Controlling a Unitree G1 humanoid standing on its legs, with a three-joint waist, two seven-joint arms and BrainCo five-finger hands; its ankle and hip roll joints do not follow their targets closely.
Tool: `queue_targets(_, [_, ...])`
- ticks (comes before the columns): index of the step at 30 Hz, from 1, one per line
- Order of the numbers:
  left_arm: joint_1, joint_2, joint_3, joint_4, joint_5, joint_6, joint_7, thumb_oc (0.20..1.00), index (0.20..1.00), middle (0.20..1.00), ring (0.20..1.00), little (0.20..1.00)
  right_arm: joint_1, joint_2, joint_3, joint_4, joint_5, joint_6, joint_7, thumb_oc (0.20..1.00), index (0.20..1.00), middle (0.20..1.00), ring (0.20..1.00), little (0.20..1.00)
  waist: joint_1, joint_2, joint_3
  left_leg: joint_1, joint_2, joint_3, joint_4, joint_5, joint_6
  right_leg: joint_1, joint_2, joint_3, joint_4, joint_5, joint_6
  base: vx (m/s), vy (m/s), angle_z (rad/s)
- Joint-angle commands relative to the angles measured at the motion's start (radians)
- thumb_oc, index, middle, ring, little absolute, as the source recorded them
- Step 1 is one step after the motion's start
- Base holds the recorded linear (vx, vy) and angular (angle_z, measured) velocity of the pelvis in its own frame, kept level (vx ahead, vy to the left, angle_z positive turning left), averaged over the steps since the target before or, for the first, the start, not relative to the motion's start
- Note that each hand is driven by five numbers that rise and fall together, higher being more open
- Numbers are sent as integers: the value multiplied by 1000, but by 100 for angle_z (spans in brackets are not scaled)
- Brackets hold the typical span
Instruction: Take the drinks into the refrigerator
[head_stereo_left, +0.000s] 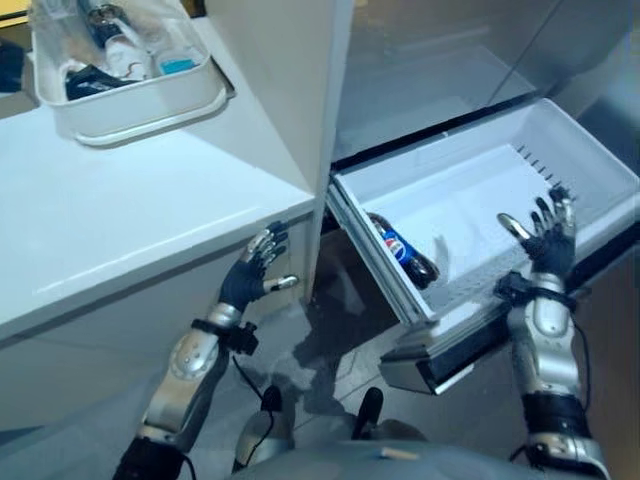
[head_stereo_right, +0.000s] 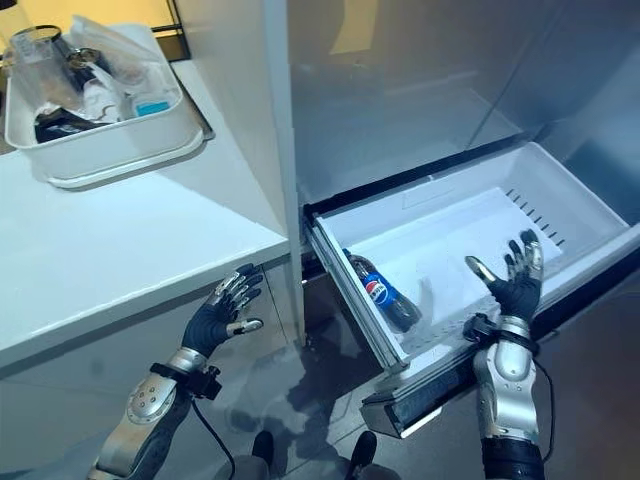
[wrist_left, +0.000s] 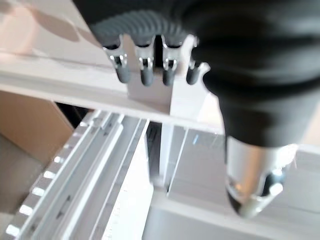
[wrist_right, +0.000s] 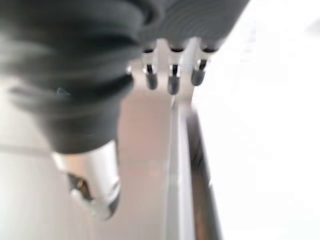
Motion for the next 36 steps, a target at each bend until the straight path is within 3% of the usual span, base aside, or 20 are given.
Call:
queue_targets(1, [-37,-16,47,-39,46,-62,-47,1000,1000,1000,1000,1000,34,-68,-87,-17,25,-67,-4,1000,1000,1000,1000,1000,-48,12,-66,-18,-50,7,0,-68,74,-2,35,9,76,-49,16,14,-8,-21])
queue_targets(7, [-3,-26,70,-35,44,-54,-70,1000,1000,1000,1000,1000,105,-88,-188,66,18,-61,-28,1000,1000,1000,1000,1000,-69,14,-74,-9,-45,27,0,-78,71,2,48,34,72,-50,16,21,-10,-22])
queue_targets(10, [13,-14,89,-55,67,-72,-76,1000,1000,1000,1000,1000,134,-99,-237,184,33,-63,-46,1000,1000,1000,1000,1000,-77,14,-79,-3,-43,35,0,-82,71,0,51,43,72,-48,18,20,-2,-10])
queue_targets(16, [18,-39,87,-14,40,-49,-77,1000,1000,1000,1000,1000,179,-110,-255,442,51,-30,-59,1000,1000,1000,1000,1000,-85,17,-80,-1,-42,40,0,-86,71,2,54,48,73,-46,20,4,-1,-9])
queue_targets(23, [-3,2,57,-15,145,-74,-64,1000,1000,1000,1000,1000,145,-73,-51,674,-58,43,-7,1000,1000,1000,1000,1000,-68,27,-85,0,-44,38,0,-83,70,9,48,42,68,-40,26,0,0,0])
queue_targets(27, [-3,7,35,-24,140,-77,-59,1000,1000,1000,1000,1000,78,-49,90,643,-140,68,27,1000,1000,1000,1000,1000,-42,29,-86,-1,-46,33,0,-79,69,15,44,34,66,-38,27,0,0,0])
queue_targets(28, [-5,10,26,-26,137,-75,-61,1000,1000,1000,1000,1000,49,-46,126,638,-171,79,25,398,398,398,398,398,-34,28,-87,0,-46,31,0,-79,70,17,43,30,66,-38,28,0,0,0])
queue_targets(29, [-5,10,16,-25,135,-73,-63,1000,1000,1000,1000,1000,24,-47,162,633,-198,86,32,398,398,398,398,398,-24,29,-88,-1,-47,27,0,-77,70,18,41,26,67,-38,28,0,0,0])
queue_targets(30, [-4,11,7,-28,132,-75,-64,1000,1000,1000,1000,1000,-1,-48,186,637,-218,92,33,200,200,200,200,200,-17,28,-89,-1,-48,24,0,-77,70,20,40,21,66,-37,28,9,5,4])
queue_targets(36, [11,21,-41,-67,101,-68,-76,1000,1000,1000,1000,1000,-214,-66,347,641,-342,124,42,200,200,200,200,200,41,22,-89,0,-51,6,0,-73,71,36,34,-1,60,-37,27,3,-2,9])
